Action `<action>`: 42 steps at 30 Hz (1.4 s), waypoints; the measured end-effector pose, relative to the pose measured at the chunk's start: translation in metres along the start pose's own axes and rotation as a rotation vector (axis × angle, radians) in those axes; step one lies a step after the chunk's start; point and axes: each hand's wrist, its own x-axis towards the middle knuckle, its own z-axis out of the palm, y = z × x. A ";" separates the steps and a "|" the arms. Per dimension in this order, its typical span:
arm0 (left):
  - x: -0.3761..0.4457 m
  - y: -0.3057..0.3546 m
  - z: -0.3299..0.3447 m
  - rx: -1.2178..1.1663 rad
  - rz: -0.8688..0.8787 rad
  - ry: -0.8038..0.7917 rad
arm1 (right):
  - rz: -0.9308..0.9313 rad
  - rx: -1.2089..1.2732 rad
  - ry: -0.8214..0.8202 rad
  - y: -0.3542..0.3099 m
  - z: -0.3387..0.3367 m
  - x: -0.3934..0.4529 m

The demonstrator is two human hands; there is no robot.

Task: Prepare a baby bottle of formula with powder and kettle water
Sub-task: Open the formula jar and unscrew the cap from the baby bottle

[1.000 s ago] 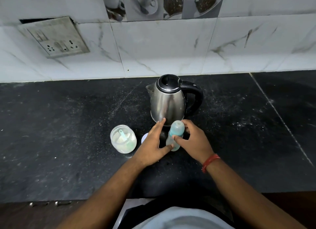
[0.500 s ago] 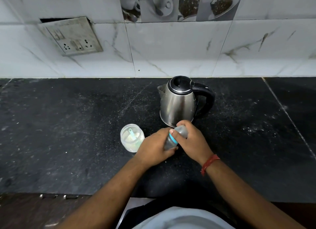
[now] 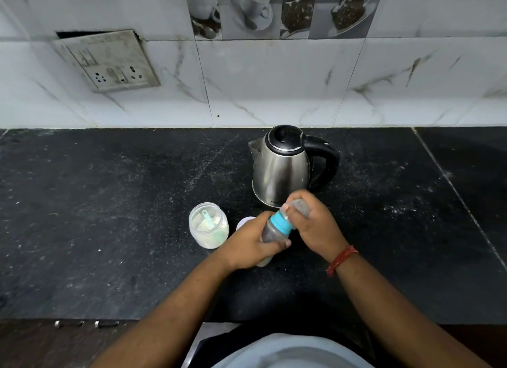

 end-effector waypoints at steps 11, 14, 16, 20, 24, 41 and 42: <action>-0.001 -0.005 -0.005 -0.204 -0.009 0.116 | 0.144 -0.248 0.280 0.026 -0.030 0.009; 0.001 -0.005 -0.005 -0.231 -0.002 0.166 | 0.154 -0.442 0.237 0.044 -0.027 0.004; 0.002 -0.004 -0.006 -0.229 0.007 0.168 | 0.155 -0.604 0.189 0.059 -0.029 0.000; 0.000 0.000 -0.006 -0.232 0.014 0.164 | 0.192 -0.837 0.116 0.079 -0.036 -0.006; -0.002 -0.001 -0.005 -0.248 -0.001 0.183 | 0.184 -1.024 0.084 0.087 -0.037 -0.008; 0.001 0.010 -0.004 -0.069 -0.012 0.291 | 0.032 -0.191 0.014 0.012 -0.015 -0.007; 0.002 0.013 -0.003 -0.047 0.008 0.296 | 0.030 -0.190 -0.011 0.007 -0.009 -0.007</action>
